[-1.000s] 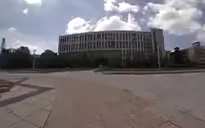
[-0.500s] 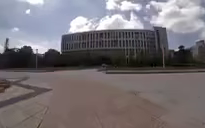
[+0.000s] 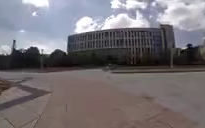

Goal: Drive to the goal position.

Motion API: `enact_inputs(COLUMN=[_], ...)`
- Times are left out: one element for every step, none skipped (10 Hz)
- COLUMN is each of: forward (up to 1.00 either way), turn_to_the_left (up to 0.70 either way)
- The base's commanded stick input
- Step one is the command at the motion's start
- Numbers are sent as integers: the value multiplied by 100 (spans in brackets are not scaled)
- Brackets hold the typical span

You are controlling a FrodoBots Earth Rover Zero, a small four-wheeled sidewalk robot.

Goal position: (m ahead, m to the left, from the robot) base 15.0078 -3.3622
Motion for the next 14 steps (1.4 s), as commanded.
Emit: enact_inputs(forward=[70,70,70,70,70,70,70,70,70,70,70,70,70,70], turn_to_the_left=[0,0,32,35,12,0,0,0,0,0,0,0,0,0])
